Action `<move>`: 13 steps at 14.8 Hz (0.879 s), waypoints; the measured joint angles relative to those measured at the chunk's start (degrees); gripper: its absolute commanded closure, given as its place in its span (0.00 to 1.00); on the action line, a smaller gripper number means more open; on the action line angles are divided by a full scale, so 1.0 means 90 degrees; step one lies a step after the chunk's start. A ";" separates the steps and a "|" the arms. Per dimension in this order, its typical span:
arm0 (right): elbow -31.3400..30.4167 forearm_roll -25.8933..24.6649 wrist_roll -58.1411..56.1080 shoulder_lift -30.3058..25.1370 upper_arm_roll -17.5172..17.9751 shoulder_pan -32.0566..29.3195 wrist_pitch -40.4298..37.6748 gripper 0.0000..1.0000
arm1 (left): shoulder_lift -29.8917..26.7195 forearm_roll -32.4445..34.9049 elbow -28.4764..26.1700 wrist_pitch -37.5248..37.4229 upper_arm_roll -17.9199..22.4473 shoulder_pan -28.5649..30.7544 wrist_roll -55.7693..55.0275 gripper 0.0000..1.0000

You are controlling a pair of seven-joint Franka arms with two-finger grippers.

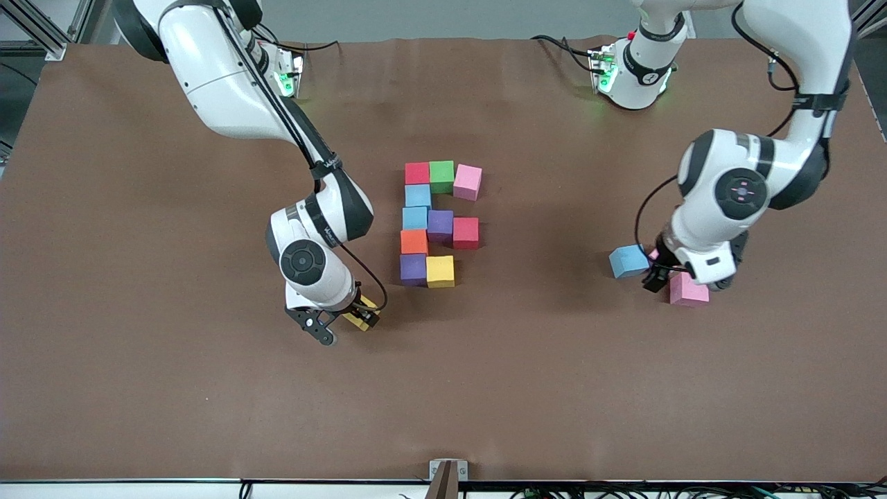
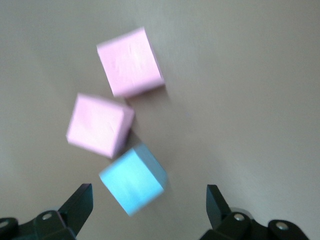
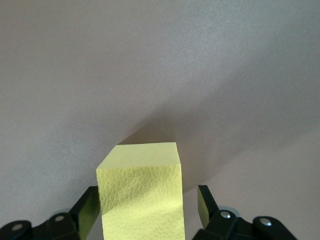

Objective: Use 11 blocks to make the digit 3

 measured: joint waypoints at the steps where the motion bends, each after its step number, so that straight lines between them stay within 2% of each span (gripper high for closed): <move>1: 0.0021 0.0000 -0.0001 -0.0004 -0.0010 -0.0005 0.0000 0.19 | 0.0014 0.0000 -0.0028 0.0014 0.0001 0.0195 0.0341 0.00; 4: 0.0130 0.0000 -0.0002 -0.0044 -0.0026 -0.0044 -0.0001 0.29 | 0.0217 0.0000 -0.0096 0.0241 0.0003 0.0643 0.0743 0.00; 7: 0.0163 0.0000 -0.0039 -0.0123 -0.0028 -0.0087 -0.0011 0.51 | 0.0591 0.0000 -0.0108 0.0598 0.0004 0.0992 0.0735 0.00; 8: 0.0163 0.0000 -0.0083 -0.0159 -0.0029 -0.0092 -0.0030 0.61 | 0.0704 0.0000 -0.0107 0.0751 0.0007 0.1087 0.0654 0.00; 9: 0.0163 0.0000 -0.0143 -0.0201 -0.0031 -0.0104 -0.0092 0.78 | 0.0808 0.0000 -0.0107 0.0909 0.0007 0.1180 0.0531 0.00; 10: 0.0164 0.0000 -0.0216 -0.0246 -0.0035 -0.0135 -0.0211 1.00 | 0.0900 0.0000 -0.0106 0.1050 0.0009 0.1257 0.0390 0.00; 13: 0.0163 0.0000 -0.0396 -0.0396 -0.0047 -0.0321 -0.0569 1.00 | 0.1145 0.0000 -0.0073 0.1371 0.0014 0.1372 -0.0117 0.00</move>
